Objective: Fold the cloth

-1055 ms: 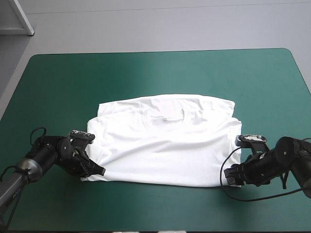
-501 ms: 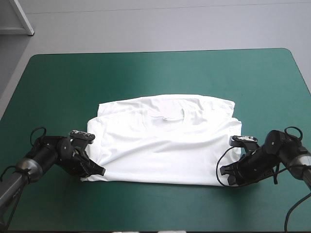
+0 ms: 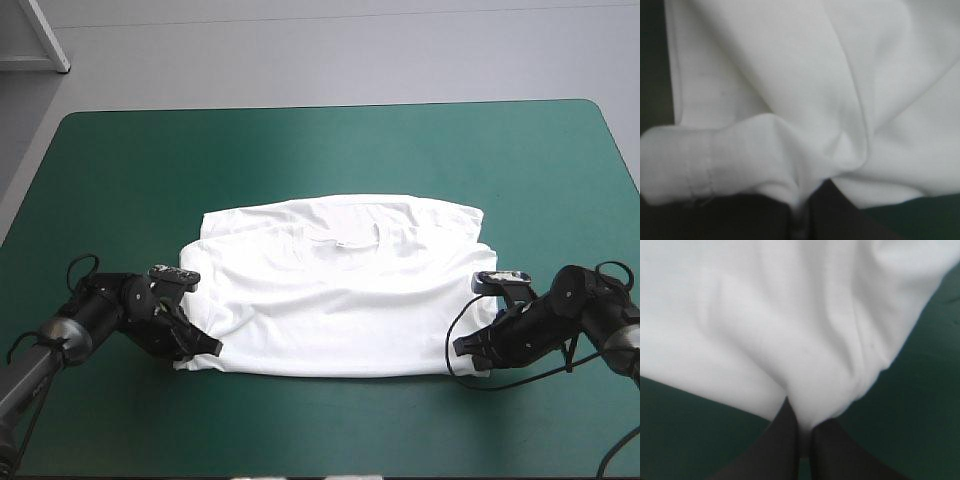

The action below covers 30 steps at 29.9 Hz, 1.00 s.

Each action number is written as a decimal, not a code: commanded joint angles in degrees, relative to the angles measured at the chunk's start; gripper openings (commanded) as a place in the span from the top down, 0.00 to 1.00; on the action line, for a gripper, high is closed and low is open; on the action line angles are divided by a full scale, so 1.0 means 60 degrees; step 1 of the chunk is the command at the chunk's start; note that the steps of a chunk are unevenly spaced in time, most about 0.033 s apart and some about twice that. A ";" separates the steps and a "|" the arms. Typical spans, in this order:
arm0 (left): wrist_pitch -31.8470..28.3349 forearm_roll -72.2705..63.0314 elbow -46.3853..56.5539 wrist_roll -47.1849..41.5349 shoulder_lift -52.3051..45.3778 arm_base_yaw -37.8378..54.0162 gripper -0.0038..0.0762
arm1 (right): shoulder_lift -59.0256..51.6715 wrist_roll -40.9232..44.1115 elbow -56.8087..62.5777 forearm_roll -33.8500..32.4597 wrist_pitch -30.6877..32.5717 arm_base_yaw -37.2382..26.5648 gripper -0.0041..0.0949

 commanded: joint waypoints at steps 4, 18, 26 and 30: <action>0.0370 -0.0601 -0.2267 -0.0081 -0.0015 -0.0071 0.93 | -0.0639 0.0354 -0.1720 -0.0481 -0.0198 0.0008 0.97; 0.0395 0.0777 -0.6622 -0.0597 0.1912 -0.0037 0.93 | 0.1523 0.0530 -0.5621 -0.1090 -0.2310 0.0008 0.97; 0.0501 0.0716 -0.8858 -0.0597 0.4067 -0.0037 0.93 | 0.3615 0.0530 -0.7640 -0.1090 -0.2222 0.0008 0.97; 0.0300 0.0771 -0.9450 -0.0533 0.4888 -0.0037 0.93 | 0.4457 0.0530 -0.8219 -0.1090 -0.2136 0.0008 0.97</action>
